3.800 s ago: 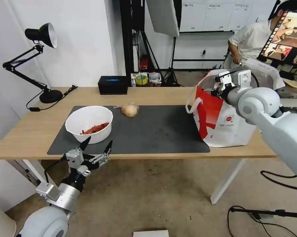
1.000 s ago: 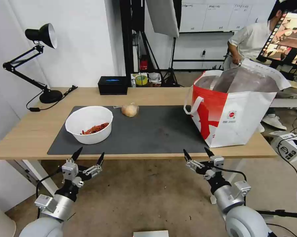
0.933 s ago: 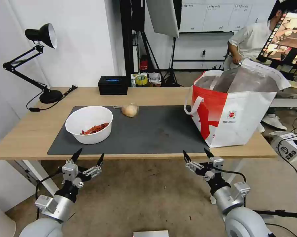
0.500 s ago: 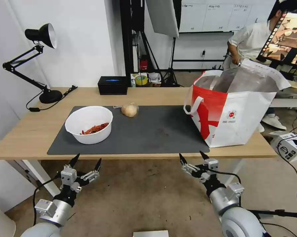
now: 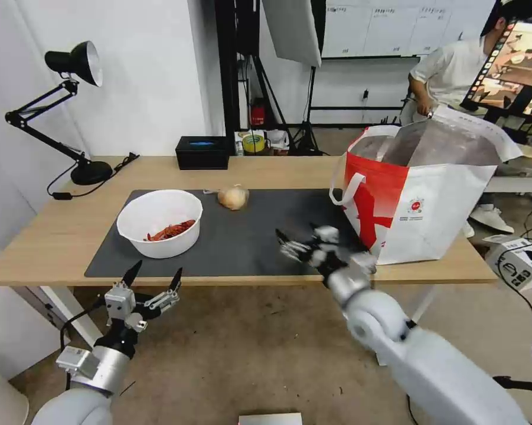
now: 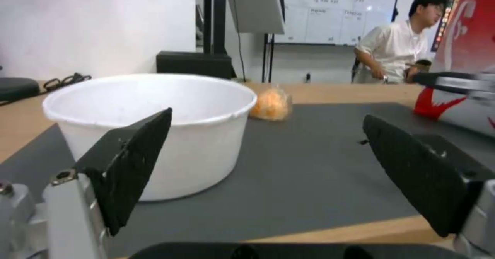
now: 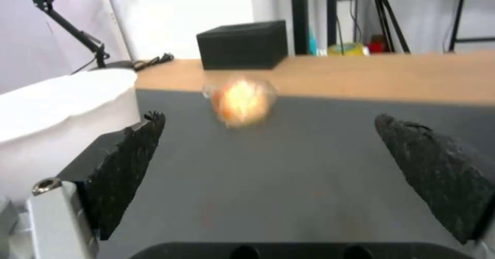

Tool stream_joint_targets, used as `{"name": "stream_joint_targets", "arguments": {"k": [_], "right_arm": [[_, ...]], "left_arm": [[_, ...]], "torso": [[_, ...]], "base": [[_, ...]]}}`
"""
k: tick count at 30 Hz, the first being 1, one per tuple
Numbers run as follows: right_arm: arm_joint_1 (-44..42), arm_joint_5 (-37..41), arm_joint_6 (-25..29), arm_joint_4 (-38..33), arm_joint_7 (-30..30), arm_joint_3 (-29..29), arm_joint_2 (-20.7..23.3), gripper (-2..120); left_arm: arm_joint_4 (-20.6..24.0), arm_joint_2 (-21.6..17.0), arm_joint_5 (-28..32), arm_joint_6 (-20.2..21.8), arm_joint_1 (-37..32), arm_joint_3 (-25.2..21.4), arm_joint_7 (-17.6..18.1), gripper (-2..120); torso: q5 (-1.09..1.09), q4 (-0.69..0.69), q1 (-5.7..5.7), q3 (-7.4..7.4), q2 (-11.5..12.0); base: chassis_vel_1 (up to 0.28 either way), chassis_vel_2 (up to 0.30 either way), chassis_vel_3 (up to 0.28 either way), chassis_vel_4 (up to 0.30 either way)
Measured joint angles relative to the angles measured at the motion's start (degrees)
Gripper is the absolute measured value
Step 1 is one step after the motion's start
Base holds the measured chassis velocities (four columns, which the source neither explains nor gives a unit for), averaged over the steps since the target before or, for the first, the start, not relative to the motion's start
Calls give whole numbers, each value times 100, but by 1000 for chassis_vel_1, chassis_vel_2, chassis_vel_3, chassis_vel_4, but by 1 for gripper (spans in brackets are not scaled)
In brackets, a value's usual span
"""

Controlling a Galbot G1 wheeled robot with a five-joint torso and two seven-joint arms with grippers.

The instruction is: Pick up the trash from the table and place it into the takeout bag.

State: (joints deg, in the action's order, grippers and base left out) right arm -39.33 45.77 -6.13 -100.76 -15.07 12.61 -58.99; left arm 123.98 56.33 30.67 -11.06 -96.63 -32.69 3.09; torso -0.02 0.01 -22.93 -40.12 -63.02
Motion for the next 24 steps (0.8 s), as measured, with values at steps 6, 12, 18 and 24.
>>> {"name": "stream_joint_targets", "arguments": {"k": [6,12,18,24], "right_arm": [[1072,140,11,1041,-22,509,-561,100],[1726,337,-12,2031,-27,725,-1135,100],[2383,553,-171,3362,98,806,-1918,100],[2879,503,-374,4379,317,750,-2645,100]], "left_arm": [[102,2,36,17,9,-3,4,100],[58,-19,67,17,37,-20,10,100],[34,-35,74,18,55,-10,12,100],[12,-52,78,19,57,-11,15,100]], "torso": [[2,0,0,0,0],[2,0,0,0,0],[1,-2,0,0,0],[0,1,1,1,0]], "base": [[0,0,0,0],[0,0,0,0],[0,0,0,0],[0,0,0,0]]}}
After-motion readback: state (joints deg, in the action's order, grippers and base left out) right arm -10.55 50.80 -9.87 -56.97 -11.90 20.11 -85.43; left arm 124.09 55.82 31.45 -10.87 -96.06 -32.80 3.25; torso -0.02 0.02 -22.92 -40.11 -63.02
